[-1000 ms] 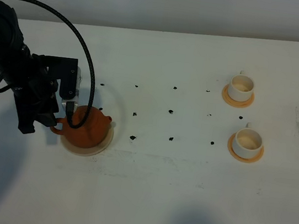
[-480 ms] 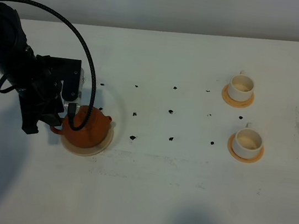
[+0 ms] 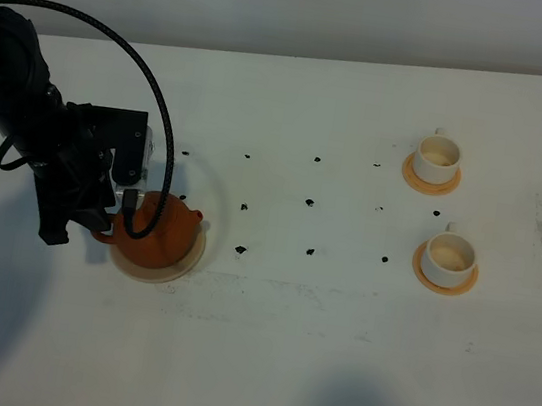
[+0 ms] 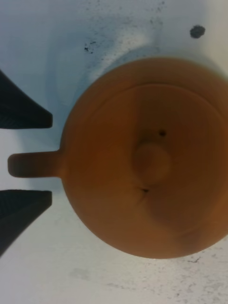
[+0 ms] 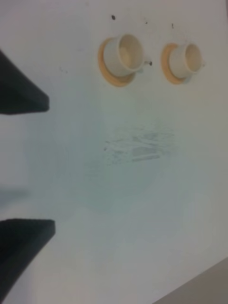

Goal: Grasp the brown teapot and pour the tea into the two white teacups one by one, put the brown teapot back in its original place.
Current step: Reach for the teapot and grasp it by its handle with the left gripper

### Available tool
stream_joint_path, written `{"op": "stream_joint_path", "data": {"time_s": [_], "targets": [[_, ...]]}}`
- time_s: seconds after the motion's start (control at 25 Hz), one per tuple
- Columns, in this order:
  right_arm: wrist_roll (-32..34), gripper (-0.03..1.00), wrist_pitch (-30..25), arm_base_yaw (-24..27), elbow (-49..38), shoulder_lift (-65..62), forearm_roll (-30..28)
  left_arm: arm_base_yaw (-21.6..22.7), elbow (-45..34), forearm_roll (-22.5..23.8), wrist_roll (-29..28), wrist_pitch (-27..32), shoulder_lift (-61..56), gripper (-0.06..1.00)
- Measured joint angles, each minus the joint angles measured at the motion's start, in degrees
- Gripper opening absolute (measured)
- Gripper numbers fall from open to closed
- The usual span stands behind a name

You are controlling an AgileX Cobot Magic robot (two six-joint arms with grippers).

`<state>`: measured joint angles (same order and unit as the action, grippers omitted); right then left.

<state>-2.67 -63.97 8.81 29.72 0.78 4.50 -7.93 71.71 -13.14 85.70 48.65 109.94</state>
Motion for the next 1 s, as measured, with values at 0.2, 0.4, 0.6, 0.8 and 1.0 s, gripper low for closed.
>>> {"op": "stream_joint_path", "data": {"time_s": [0.2,0.4,0.6,0.8,1.0], "targets": [[0.0,0.47,0.0,0.0,0.0,0.0,0.0,0.0,0.0,0.17,-0.05,0.0,0.64,0.3],[0.0,0.47,0.0,0.0,0.0,0.0,0.0,0.0,0.0,0.17,-0.05,-0.06,0.64,0.3],[0.0,0.47,0.0,0.0,0.0,0.0,0.0,0.0,0.0,0.17,-0.05,-0.06,1.61,0.3],[0.0,0.47,0.0,0.0,0.0,0.0,0.0,0.0,0.0,-0.28,-0.05,-0.58,2.1,0.29],[0.0,0.47,0.0,0.0,0.0,0.0,0.0,0.0,0.0,-0.34,-0.05,-0.9,2.1,0.15]]}}
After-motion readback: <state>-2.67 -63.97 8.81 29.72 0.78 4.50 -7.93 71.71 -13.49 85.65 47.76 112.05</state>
